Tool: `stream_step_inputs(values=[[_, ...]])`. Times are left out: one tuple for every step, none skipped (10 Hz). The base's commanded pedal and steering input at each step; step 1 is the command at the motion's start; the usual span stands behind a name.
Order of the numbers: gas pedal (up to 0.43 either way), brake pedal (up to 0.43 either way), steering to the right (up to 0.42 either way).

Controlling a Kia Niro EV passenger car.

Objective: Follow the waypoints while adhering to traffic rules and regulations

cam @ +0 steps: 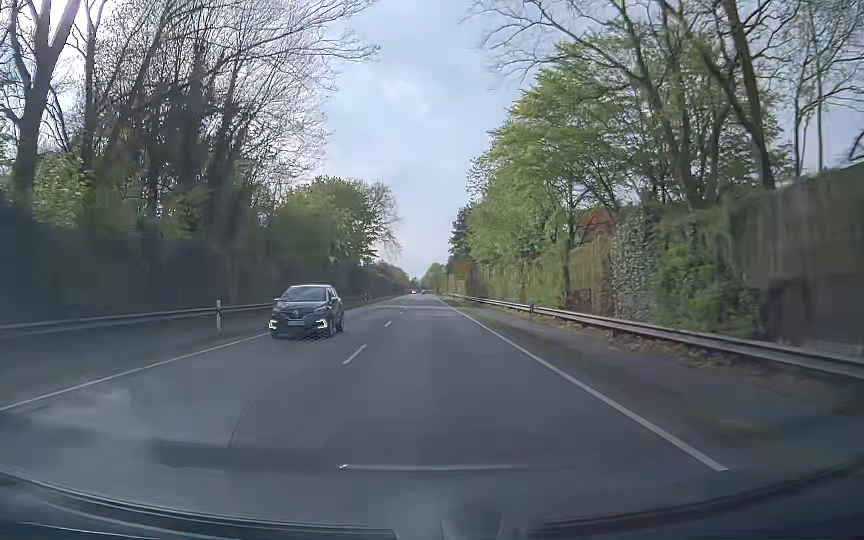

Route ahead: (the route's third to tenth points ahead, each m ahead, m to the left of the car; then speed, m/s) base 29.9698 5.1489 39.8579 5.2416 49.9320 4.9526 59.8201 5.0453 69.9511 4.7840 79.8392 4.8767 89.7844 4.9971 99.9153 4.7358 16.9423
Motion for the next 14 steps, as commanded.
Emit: stream_step_inputs(values=[[0.118, 0.000, -0.005], [0.118, 0.000, -0.004], [0.118, 0.000, -0.005], [0.118, 0.000, -0.005], [0.118, 0.000, -0.004], [0.118, 0.000, -0.004], [0.118, 0.000, -0.004], [0.118, 0.000, -0.004], [0.118, 0.000, -0.004], [0.118, 0.000, -0.004], [0.118, 0.000, -0.004], [0.118, 0.000, -0.004], [0.118, 0.000, -0.004], [0.118, 0.000, -0.004]])
